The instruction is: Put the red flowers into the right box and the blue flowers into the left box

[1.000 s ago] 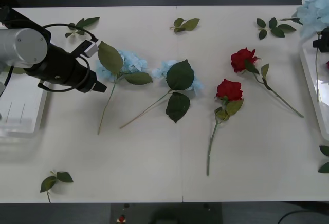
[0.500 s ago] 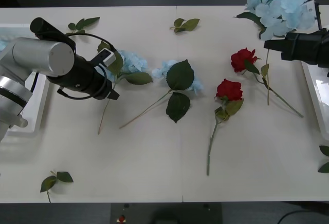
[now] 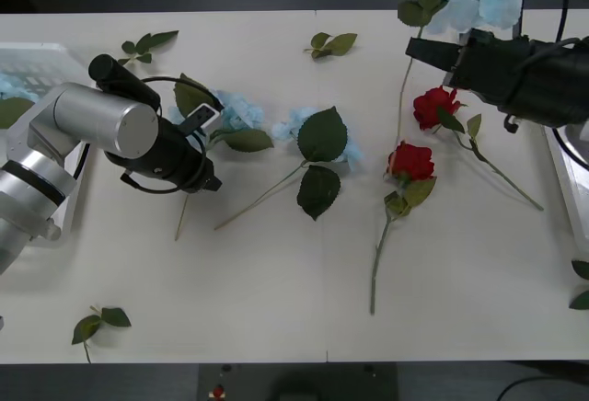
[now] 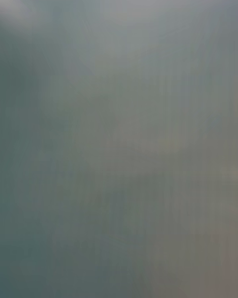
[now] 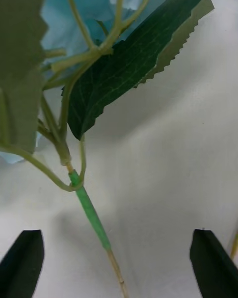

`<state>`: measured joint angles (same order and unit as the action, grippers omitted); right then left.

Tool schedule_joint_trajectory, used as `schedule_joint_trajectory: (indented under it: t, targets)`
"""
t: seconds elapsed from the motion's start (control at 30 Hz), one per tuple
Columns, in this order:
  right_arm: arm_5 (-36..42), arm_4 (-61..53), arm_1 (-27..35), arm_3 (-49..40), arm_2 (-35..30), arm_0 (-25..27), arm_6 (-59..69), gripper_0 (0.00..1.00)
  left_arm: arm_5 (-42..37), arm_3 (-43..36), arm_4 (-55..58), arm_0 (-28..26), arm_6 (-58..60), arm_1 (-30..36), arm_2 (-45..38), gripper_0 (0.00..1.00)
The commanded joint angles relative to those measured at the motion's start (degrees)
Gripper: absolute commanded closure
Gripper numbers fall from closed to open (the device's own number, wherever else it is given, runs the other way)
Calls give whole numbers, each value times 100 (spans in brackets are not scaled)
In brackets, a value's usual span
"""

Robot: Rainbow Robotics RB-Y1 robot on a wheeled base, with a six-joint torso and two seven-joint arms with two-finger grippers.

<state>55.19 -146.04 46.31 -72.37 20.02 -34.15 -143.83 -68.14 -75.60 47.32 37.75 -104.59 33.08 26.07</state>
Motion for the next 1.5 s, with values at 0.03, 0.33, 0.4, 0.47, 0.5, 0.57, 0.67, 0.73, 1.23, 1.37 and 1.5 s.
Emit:
schedule_joint_trajectory:
  t: [0.03, 0.33, 0.4, 0.47, 0.5, 0.57, 0.67, 0.73, 1.23, 1.37, 1.5]
  targets:
    - [18, -29, -394, -234, -16, -153, -136, 100, 38, -157, -92, 127, 316, -30, -59, 77]
    - [-219, 419, -1212, -234, -16, -381, -57, 100, 29, -157, -144, 136, 395, -39, -41, 100]
    - [-325, 419, -1352, -225, -7, -417, -31, 100, 38, -157, -144, 162, 413, -21, -41, 100]
    - [-404, 419, -1440, -225, 46, -487, -5, 100, 29, -157, -127, 188, 422, 14, -59, 100]
    - [-439, 419, -1440, -216, 116, -540, 13, 100, 11, -165, -100, 197, 422, 40, -85, 100]
    - [-492, 419, -1440, -216, 231, -627, 39, 100, -15, -174, -56, 215, 430, 93, -164, 100]
    - [-509, 419, -1458, -198, 257, -671, 66, 100, -279, -367, -48, 215, 439, 172, -454, 100]
    - [-509, 419, -1467, -207, 248, -680, 110, 100, -639, -587, -48, 206, 448, 251, -788, 100]
    - [-711, 428, -1704, -207, 248, -680, 127, 100, -2010, -1273, -109, 188, 474, 1033, -3029, 100]
    - [-729, 419, -1722, -207, 257, -680, 127, 100, -2010, -1264, -179, 109, 545, 1403, -3214, 100]
    - [-711, 428, -1774, -207, 248, -680, 127, 100, -1905, -1062, -373, -14, 633, 1798, -3398, 100]
